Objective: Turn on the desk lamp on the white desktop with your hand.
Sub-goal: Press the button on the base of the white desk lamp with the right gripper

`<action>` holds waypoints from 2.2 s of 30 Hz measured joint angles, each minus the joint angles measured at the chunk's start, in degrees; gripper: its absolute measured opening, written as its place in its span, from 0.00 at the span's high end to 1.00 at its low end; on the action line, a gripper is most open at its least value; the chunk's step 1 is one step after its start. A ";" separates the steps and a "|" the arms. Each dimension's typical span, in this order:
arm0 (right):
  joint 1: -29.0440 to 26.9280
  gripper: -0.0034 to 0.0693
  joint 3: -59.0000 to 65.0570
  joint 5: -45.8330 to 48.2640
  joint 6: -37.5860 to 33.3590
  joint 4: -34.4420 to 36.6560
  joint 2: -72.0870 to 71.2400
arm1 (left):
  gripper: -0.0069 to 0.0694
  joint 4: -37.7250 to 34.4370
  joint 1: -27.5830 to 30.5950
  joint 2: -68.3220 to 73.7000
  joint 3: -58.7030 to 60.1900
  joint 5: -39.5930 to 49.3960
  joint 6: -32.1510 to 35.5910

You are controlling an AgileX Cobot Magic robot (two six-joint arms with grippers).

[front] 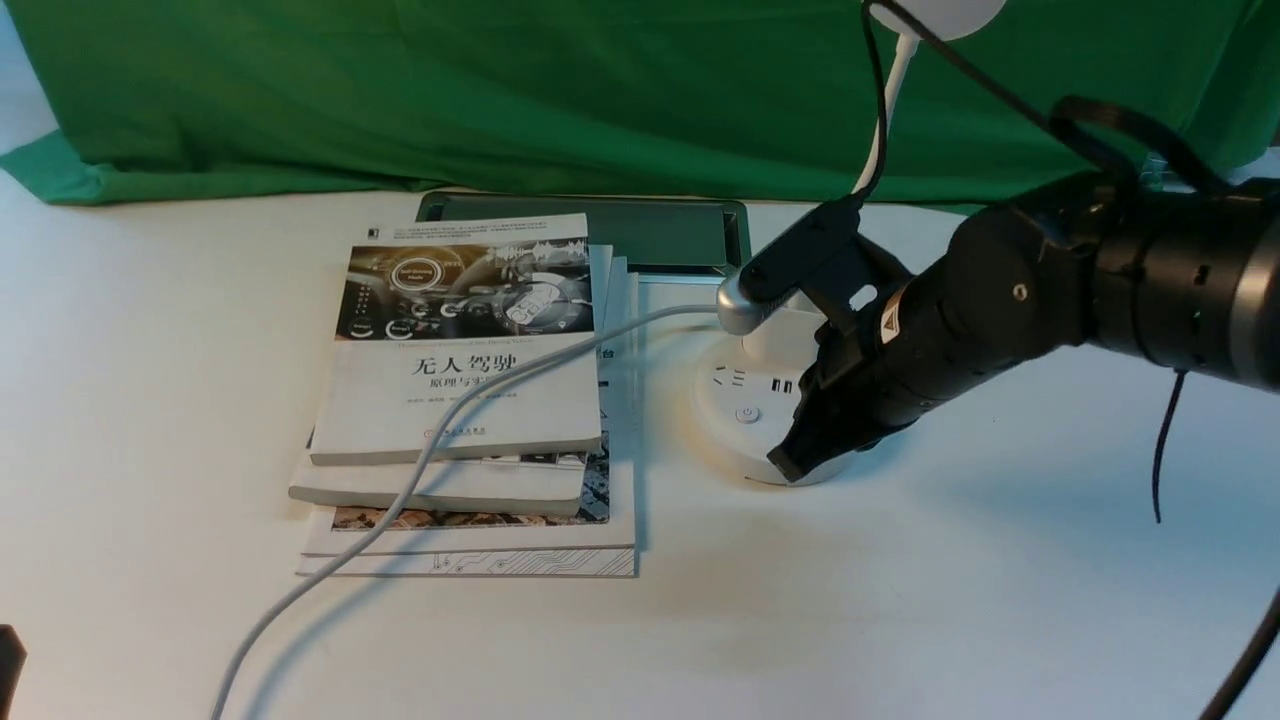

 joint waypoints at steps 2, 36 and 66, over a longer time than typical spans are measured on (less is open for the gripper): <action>-0.35 0.91 0.00 -1.72 0.68 -0.56 1.12 | 0.88 0.00 0.00 0.00 0.00 0.00 0.00; -3.09 0.91 -0.76 -11.61 3.22 -0.04 8.66 | 0.88 0.00 0.00 0.00 0.00 0.00 0.00; -3.77 0.90 -0.54 -6.19 3.13 -0.27 6.01 | 0.88 0.00 0.00 0.00 0.00 0.00 0.00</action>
